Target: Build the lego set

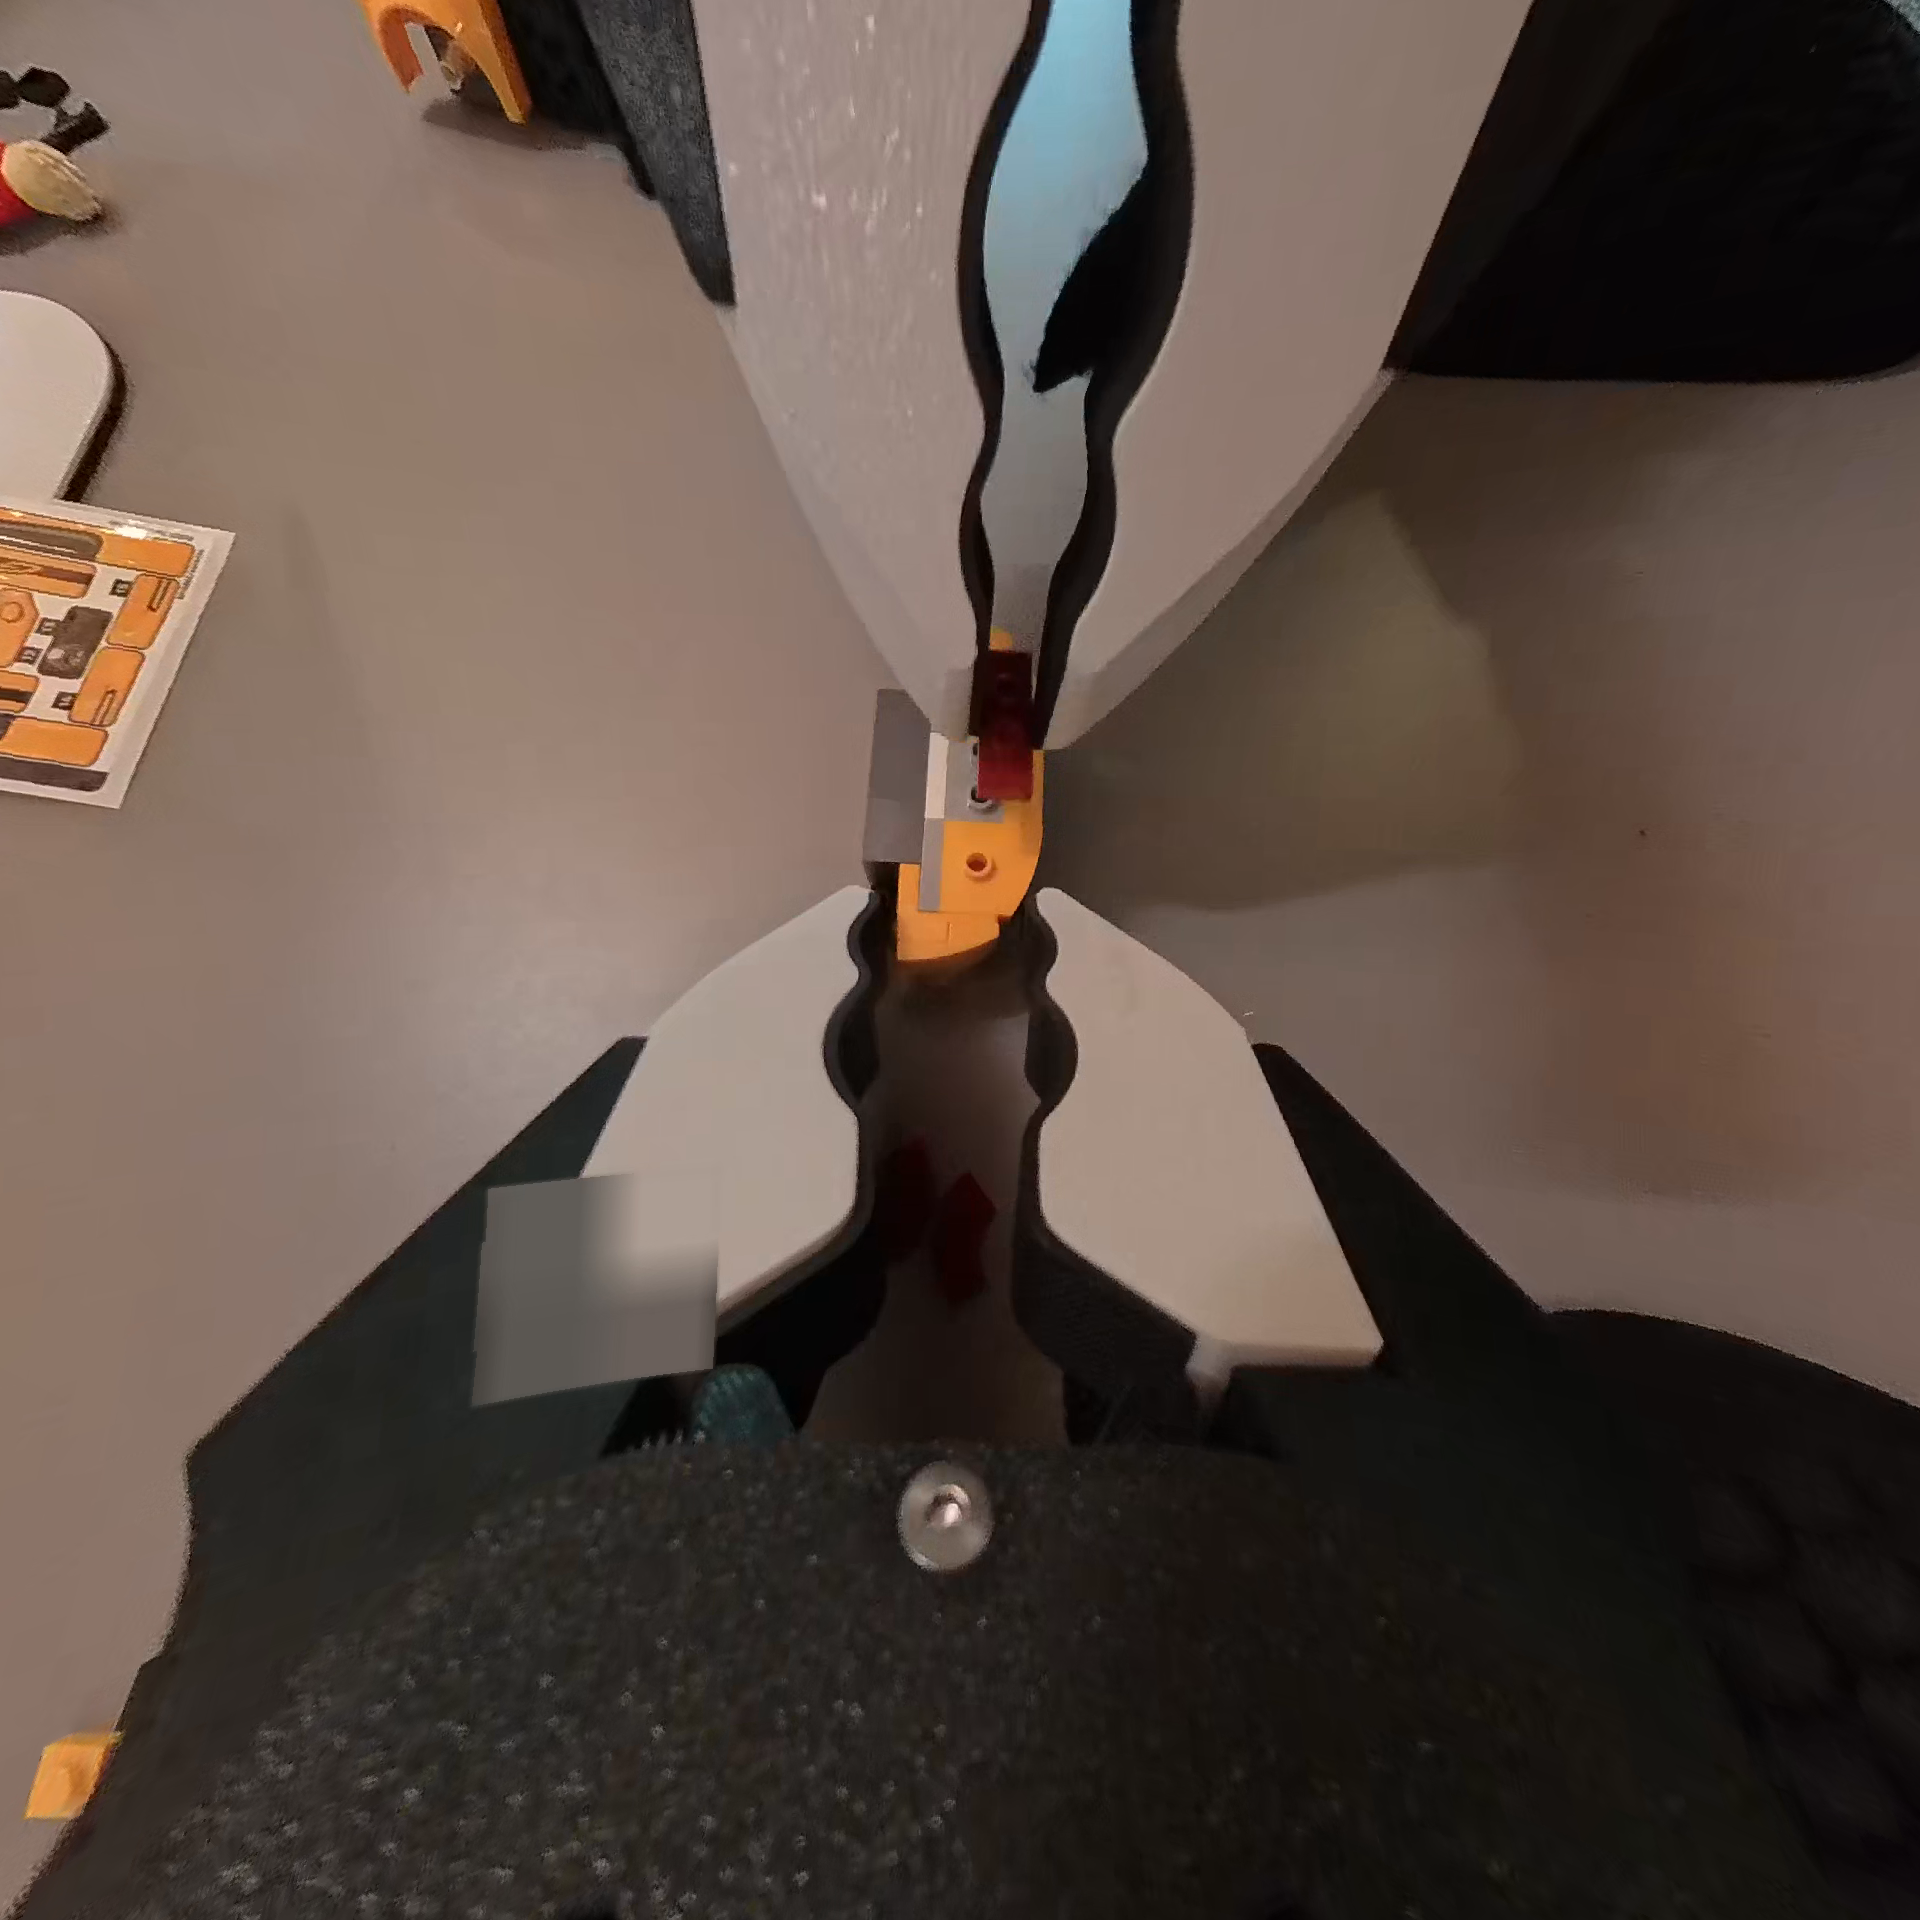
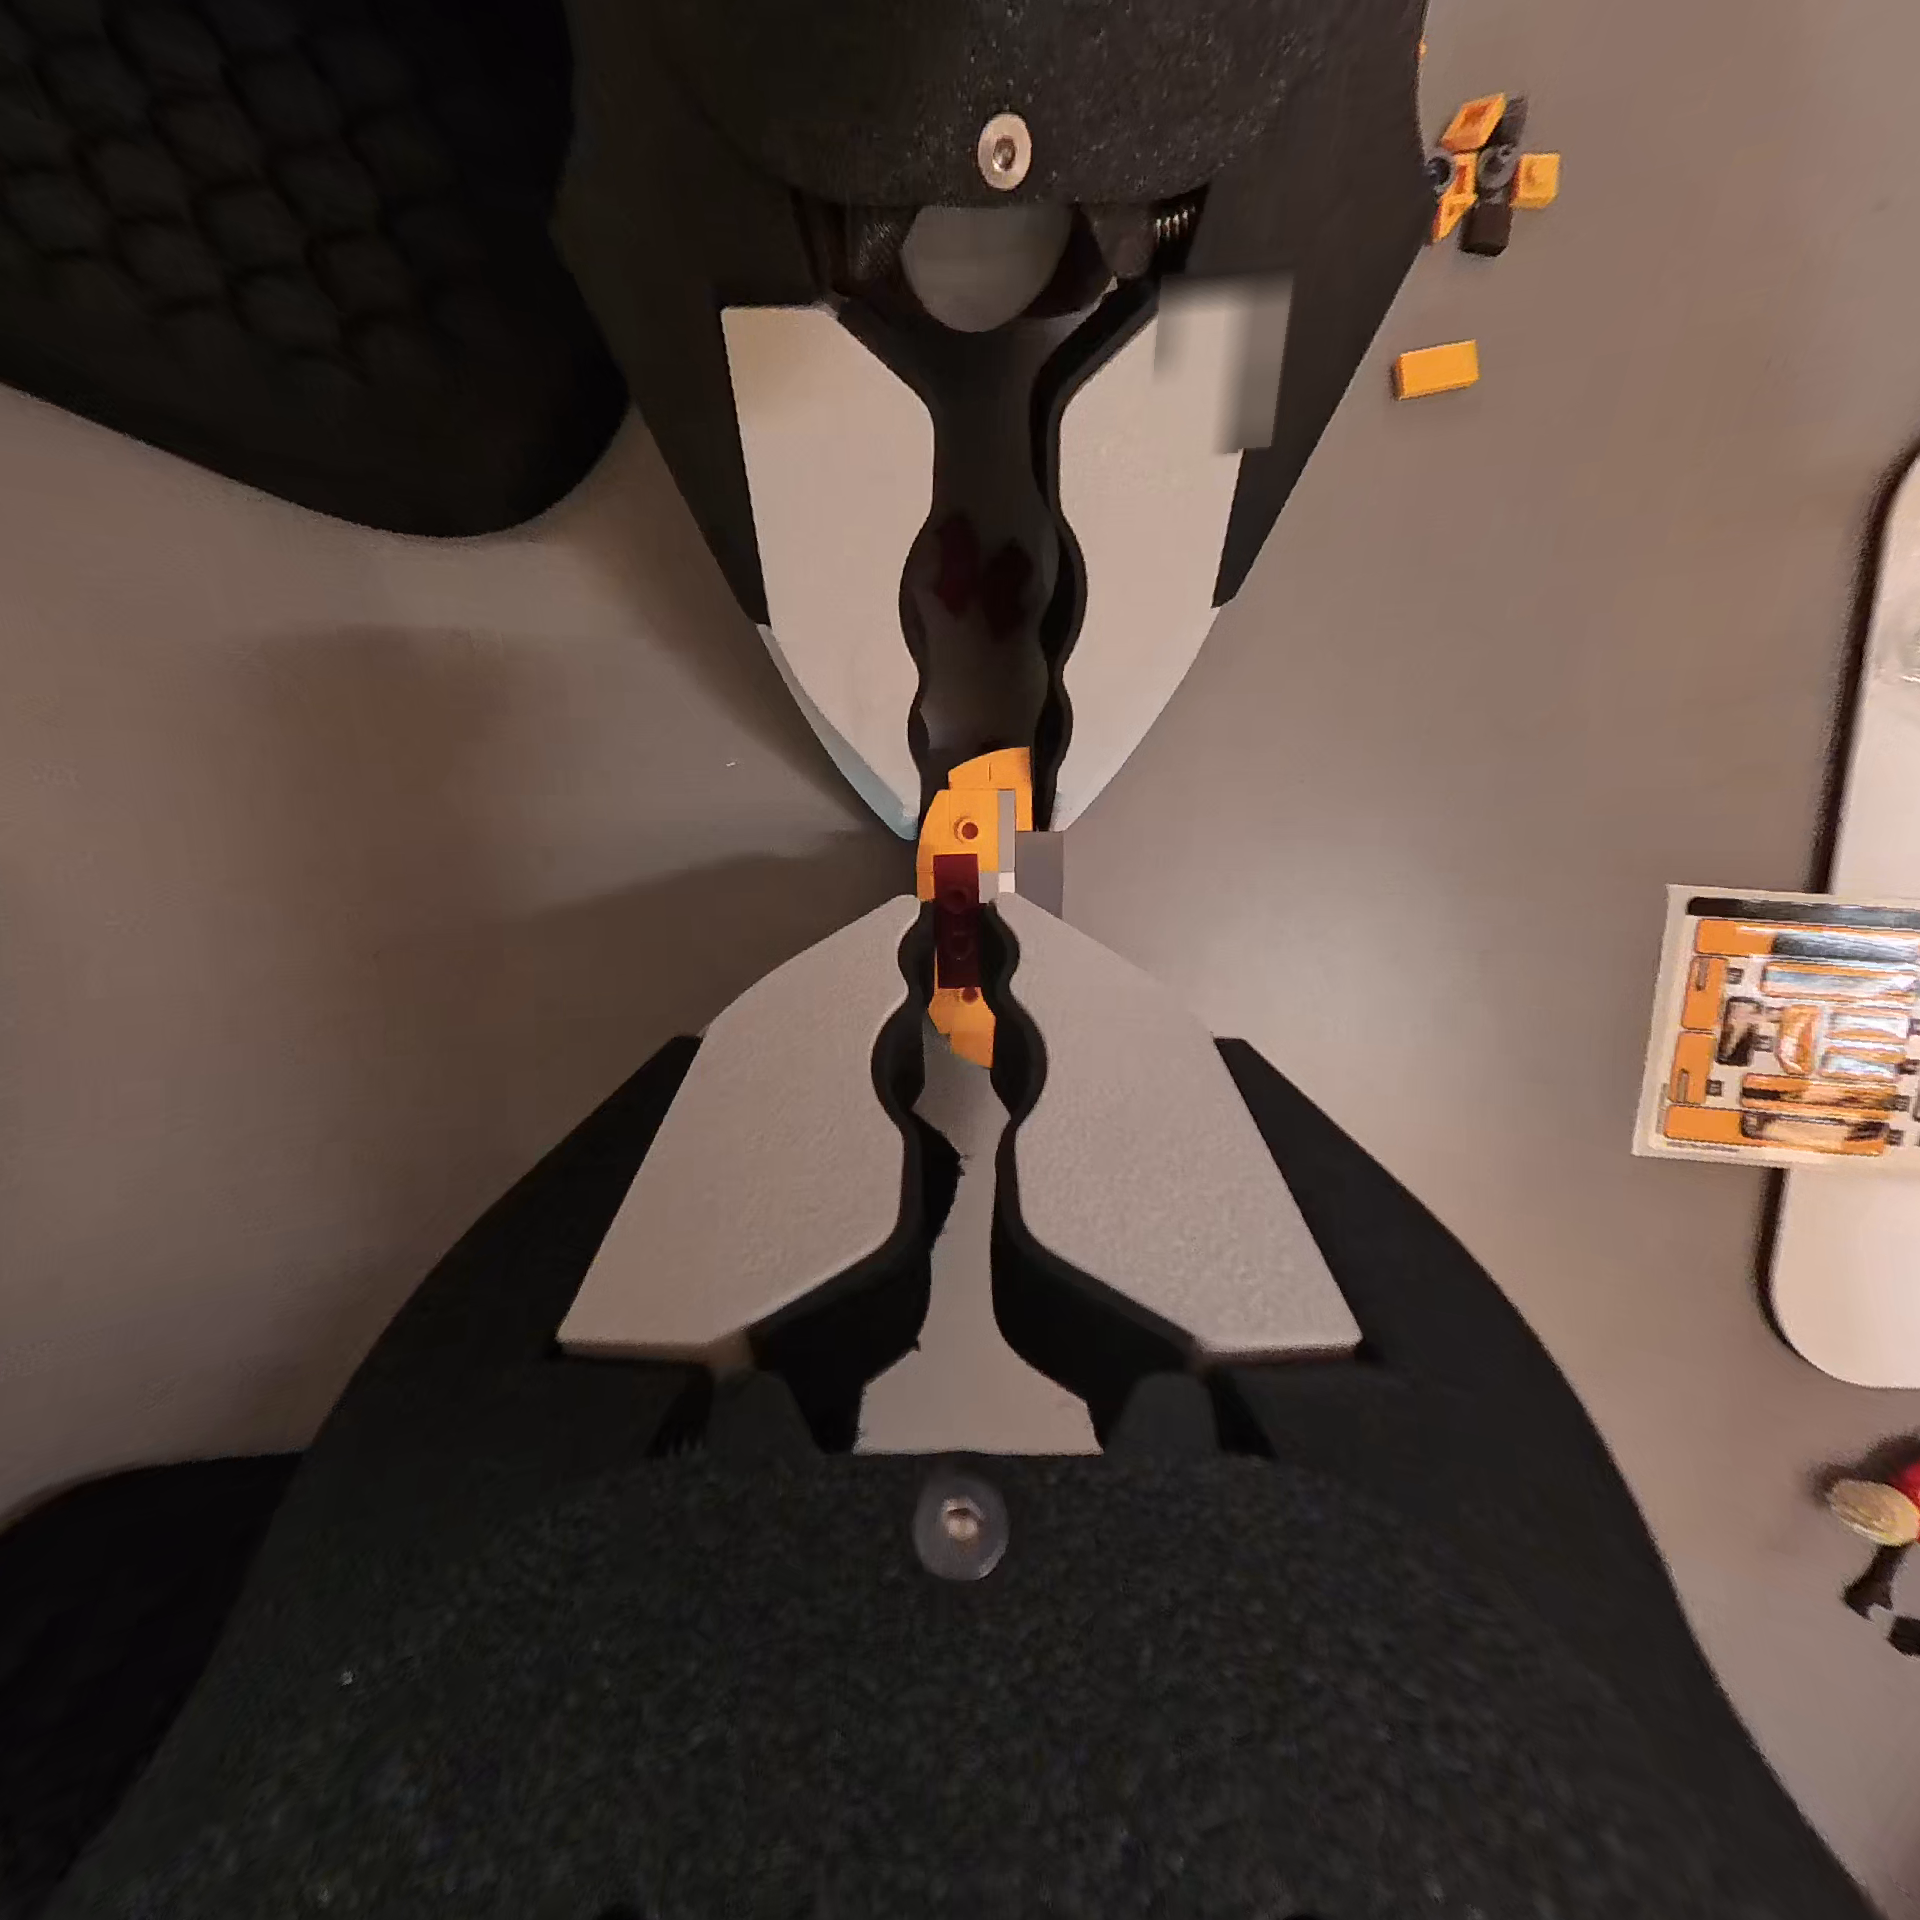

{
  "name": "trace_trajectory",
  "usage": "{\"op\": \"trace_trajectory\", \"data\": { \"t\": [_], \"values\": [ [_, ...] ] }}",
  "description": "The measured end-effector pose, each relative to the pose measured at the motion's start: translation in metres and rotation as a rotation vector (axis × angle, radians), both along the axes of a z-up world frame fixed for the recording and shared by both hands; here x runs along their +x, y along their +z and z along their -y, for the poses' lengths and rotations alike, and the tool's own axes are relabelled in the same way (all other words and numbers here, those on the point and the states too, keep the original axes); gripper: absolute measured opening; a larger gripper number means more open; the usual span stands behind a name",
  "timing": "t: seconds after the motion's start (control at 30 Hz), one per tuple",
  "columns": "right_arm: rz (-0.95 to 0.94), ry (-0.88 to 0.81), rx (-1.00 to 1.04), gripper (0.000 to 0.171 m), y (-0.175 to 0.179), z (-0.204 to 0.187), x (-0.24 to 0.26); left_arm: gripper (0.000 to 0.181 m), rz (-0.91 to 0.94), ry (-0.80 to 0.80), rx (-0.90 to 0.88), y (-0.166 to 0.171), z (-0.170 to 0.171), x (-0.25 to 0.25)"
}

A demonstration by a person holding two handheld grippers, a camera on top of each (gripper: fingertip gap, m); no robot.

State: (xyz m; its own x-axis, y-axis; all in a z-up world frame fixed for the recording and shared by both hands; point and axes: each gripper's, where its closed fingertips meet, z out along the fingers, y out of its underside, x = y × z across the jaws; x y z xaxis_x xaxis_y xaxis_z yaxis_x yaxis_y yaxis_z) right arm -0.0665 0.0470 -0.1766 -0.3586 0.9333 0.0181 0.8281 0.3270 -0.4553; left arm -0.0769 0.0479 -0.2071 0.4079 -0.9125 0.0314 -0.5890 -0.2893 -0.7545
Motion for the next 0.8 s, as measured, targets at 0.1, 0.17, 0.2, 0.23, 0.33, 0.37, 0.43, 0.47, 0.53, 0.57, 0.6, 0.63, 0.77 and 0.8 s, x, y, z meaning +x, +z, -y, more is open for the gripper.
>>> {"op": "trace_trajectory", "data": {
  "t": [0.1, 0.17, 0.2, 0.23, 0.33, 0.37, 0.43, 0.47, 0.53, 0.57, 0.6, 0.63, 0.77, 0.8],
  "values": [
    [0.014, -0.002, -0.012, 0.007, -0.003, 0.0, 0.0, 0.024, 0.004, 0.0, -0.002, 0.0, 0.0, 0.0],
    [0.024, -0.003, -0.012, 0.007, -0.005, -0.001, 0.0, 0.024, 0.005, 0.0, -0.003, 0.0, 0.0, 0.0],
    [0.029, -0.002, -0.012, 0.008, -0.006, -0.001, 0.0, 0.024, 0.005, 0.0, -0.003, 0.0, 0.0, 0.0],
    [0.034, -0.001, -0.014, 0.008, -0.007, -0.001, 0.0, 0.024, 0.005, 0.0, -0.003, 0.0, 0.0, 0.0],
    [0.045, -0.002, -0.012, 0.008, -0.011, -0.002, 0.001, 0.024, 0.004, 0.0, -0.002, 0.0, 0.0, 0.0],
    [0.049, -0.001, -0.015, 0.008, -0.011, -0.001, 0.001, 0.024, 0.005, 0.0, -0.003, 0.0, 0.0, 0.0],
    [0.048, -0.003, -0.017, 0.008, -0.011, -0.002, 0.001, 0.024, 0.005, -0.001, -0.002, 0.0, 0.0, 0.0],
    [0.047, -0.004, -0.016, 0.008, -0.011, -0.002, 0.0, 0.024, 0.006, -0.001, -0.003, 0.0, 0.0, 0.0],
    [0.05, -0.006, -0.02, 0.008, -0.012, -0.002, 0.0, 0.024, 0.006, -0.001, -0.003, 0.0, 0.0, 0.0],
    [0.051, -0.006, -0.021, 0.008, -0.012, -0.002, 0.0, 0.024, 0.005, -0.001, -0.002, 0.0, 0.0, 0.0],
    [0.051, -0.004, -0.019, 0.008, -0.012, -0.003, 0.0, 0.024, 0.005, -0.001, -0.002, 0.0, 0.0, 0.0],
    [0.053, -0.004, -0.017, 0.008, -0.012, -0.002, 0.0, 0.024, 0.006, -0.001, -0.002, 0.0, 0.0, 0.0],
    [0.048, -0.008, -0.021, 0.01, -0.013, -0.002, 0.0, 0.024, 0.007, -0.001, -0.003, 0.0, 0.0, 0.0],
    [0.04, -0.008, -0.021, 0.011, -0.011, -0.002, -0.001, 0.024, 0.008, -0.001, -0.003, 0.0, 0.0, 0.0]
  ]
}}
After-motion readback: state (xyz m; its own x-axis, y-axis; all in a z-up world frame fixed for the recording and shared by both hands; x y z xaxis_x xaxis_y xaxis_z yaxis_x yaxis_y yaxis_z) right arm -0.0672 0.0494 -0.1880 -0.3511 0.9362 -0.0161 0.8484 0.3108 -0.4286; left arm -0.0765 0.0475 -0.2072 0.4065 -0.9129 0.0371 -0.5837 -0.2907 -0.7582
